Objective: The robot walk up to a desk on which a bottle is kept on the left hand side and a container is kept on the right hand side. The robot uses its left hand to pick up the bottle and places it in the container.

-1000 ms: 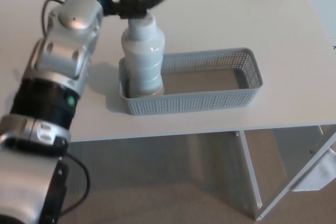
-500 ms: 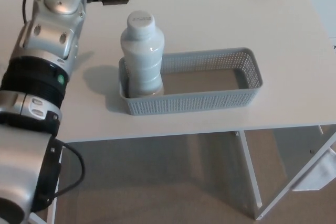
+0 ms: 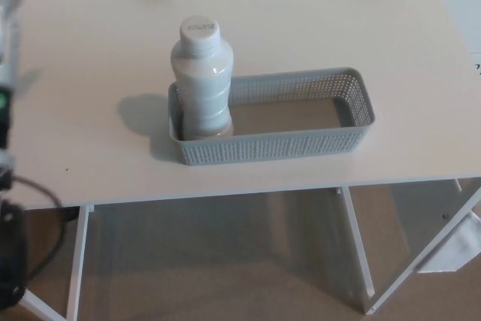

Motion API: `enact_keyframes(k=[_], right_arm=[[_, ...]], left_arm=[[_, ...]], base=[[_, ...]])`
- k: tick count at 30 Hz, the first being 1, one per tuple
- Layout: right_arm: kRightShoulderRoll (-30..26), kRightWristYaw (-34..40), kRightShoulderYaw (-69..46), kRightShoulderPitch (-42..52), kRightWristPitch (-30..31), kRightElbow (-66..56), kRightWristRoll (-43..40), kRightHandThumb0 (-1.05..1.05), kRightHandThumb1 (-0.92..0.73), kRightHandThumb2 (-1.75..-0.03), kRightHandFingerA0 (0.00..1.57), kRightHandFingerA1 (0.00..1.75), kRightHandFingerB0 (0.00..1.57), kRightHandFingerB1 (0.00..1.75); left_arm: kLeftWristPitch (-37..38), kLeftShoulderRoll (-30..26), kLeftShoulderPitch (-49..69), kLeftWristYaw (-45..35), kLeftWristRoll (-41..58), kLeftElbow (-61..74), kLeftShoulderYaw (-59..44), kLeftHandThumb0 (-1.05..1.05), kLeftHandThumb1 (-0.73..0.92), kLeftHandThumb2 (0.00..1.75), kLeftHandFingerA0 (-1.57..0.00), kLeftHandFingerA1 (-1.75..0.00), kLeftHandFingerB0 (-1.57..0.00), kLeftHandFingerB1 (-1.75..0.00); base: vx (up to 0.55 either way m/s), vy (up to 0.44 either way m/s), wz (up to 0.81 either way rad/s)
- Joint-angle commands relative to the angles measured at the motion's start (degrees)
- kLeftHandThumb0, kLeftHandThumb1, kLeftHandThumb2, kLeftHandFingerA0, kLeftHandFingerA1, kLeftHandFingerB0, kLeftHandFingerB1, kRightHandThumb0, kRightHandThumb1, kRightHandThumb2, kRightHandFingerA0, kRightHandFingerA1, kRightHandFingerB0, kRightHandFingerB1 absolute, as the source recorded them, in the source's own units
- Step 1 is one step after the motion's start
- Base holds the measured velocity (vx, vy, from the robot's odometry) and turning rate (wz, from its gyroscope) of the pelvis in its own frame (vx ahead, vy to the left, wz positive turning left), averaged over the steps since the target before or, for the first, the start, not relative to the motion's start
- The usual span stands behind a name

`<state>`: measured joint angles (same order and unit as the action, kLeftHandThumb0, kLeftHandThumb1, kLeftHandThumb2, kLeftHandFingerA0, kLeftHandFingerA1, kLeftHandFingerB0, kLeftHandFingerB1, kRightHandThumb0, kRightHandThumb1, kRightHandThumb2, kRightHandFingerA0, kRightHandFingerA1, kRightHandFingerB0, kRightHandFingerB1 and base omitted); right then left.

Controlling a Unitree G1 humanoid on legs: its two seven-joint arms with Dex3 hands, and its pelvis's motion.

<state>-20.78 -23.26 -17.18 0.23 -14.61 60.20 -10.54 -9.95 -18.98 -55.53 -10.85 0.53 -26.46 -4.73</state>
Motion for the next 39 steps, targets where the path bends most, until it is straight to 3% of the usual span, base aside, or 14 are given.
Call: enact_keyframes(k=[1, 8, 11, 15, 16, 22, 24, 25, 27, 29, 30, 32, 33, 39], right_arm=[[-3.57, 0.43, 0.05, 0.08, 1.08, 2.23, 1.11, -0.51, -0.22, -0.55, 1.02, 0.52, 0.87, 0.48], [-3.75, 0.07, 0.09, 1.19, 0.91, 2.4, 0.99, -0.46, -0.27, -0.5, 0.99, 0.5, 0.85, 0.46], [-3.59, 1.28, 0.23, 1.2, 0.85, 4.11, 1.34, -0.44, -0.25, -0.49, 0.99, 0.5, 0.86, 0.46], [-3.9, 1.27, 0.47, 1.85, 1.01, 3.99, 1.5, -0.45, -0.29, -0.51, 0.98, 0.5, 0.84, 0.46], [-4.07, 1.41, 0.53, 1.61, 1.04, 4.36, 1.6, -0.52, -0.22, -0.57, 0.96, 0.53, 0.81, 0.5], [-3.9, 2.26, 0.83, 1.45, 0.6, 4.81, 1.9, -0.47, -0.28, -0.5, 0.99, 0.5, 0.85, 0.46], [-3.88, 2.31, 0.64, 1.26, 0.85, 5.12, 1.66, -0.5, -0.22, -0.56, 0.97, 0.53, 0.83, 0.5], [-3.94, 2.42, 0.61, 1.22, 1.06, 5.37, 1.62, -0.49, -0.22, -0.56, 0.98, 0.53, 0.83, 0.5], [-3.99, 2.38, 0.56, 1.29, 1.07, 5.58, 1.55, -0.51, -0.22, -0.57, 0.97, 0.54, 0.82, 0.5], [-4.05, 2.33, 0.42, 1.3, 0.94, 5.7, 1.42, -0.51, -0.22, -0.56, 0.98, 0.53, 0.83, 0.5], [-4.12, 2.46, 0.38, 1.13, 1.07, 5.78, 1.39, -0.51, -0.22, -0.57, 0.98, 0.53, 0.82, 0.5], [-4.19, 2.61, 0.39, 0.92, 1.24, 5.87, 1.41, -0.51, -0.22, -0.57, 0.98, 0.53, 0.82, 0.5], [-4.23, 2.57, 0.36, 0.86, 1.28, 5.92, 1.37, -0.5, -0.22, -0.57, 0.98, 0.53, 0.82, 0.5], [-4.73, 1.63, 0.58, 0.93, 0.39, 5.8, 1.49, -0.52, -0.23, -0.58, 0.96, 0.53, 0.81, 0.5]], left_arm=[[-0.78, -13.23, 42.02, -20.57, 19.17, 26.01, -33.75, -0.77, 0.47, 0.77, 0.0, 0.0, 0.0, 0.0], [1.63, -9.85, 61.08, -20.06, 20.54, 12.68, -45.67, -0.67, 0.43, 0.79, 0.0, -0.08, 0.0, -0.14], [12.59, -9.13, 68.35, -12.28, 18.07, -12.12, -46.28, -0.72, 0.55, 0.87, 0.0, -0.15, 0.0, -0.1], [16.44, -9.56, 70.54, -7.17, 17.31, -29.9, -44.35, -0.69, 0.54, 0.92, -0.01, -0.41, -0.03, -0.2], [16.03, -8.89, 71.02, -5.13, 16.97, -32.82, -43.82, -0.72, 0.58, 0.89, -0.17, -0.54, -0.07, -0.4], [18.43, -4.43, 74.35, 2.47, 11.48, -39.24, -38.12, -0.67, 0.63, 0.96, -0.25, -0.68, -0.15, -0.52], [19.11, -3.33, 75.94, 1.82, 9.62, -40.32, -35.94, -0.35, 0.61, 1.12, -0.02, -0.54, 0.0, -0.51], [19.68, -2.95, 76.39, 1.59, 9.28, -40.97, -35.44, -0.62, 0.67, 0.93, -0.13, -0.58, -0.07, -0.49], [19.74, -2.72, 77.02, 1.67, 8.38, -41.87, -34.18, -0.73, 0.65, 0.99, -0.01, -0.53, 0.0, -0.38], [17.43, -2.54, 77.32, 0.73, 8.56, -42.61, -33.54, -0.68, 0.68, 1.03, 0.0, -0.33, 0.0, -0.27], [17.62, -2.21, 77.33, 2.34, 7.96, -43.07, -32.84, -0.63, 0.86, 0.65, -0.15, -0.54, -0.16, -0.41], [19.15, -1.97, 77.23, 4.89, 6.95, -43.67, -31.9, -0.63, 0.86, 0.65, -0.15, -0.54, -0.16, -0.41], [18.82, -2.12, 77.18, 6.62, 5.67, -44.18, -30.68, -0.66, 0.71, 1.0, -0.21, -0.59, -0.09, -0.49], [18.45, -2.31, 76.76, 8.35, 6.15, -47.26, -29.53, -0.66, 0.68, 0.97, -0.34, -0.63, -0.15, -0.52]], base=[[0.0, 0.0, 0.0], [0.0, 0.0, 0.0], [0.0, 0.0, 0.0], [0.0, 0.0, 0.0], [0.0, 0.0, 0.0], [0.0, 0.0, -0.01], [0.0, 0.0, 0.0], [0.0, 0.0, 0.0], [0.0, 0.0, 0.0], [0.0, 0.0, 0.0], [0.0, 0.0, 0.0], [0.0, 0.0, 0.0], [0.0, 0.0, 0.0], [0.0, 0.0, 0.0]])
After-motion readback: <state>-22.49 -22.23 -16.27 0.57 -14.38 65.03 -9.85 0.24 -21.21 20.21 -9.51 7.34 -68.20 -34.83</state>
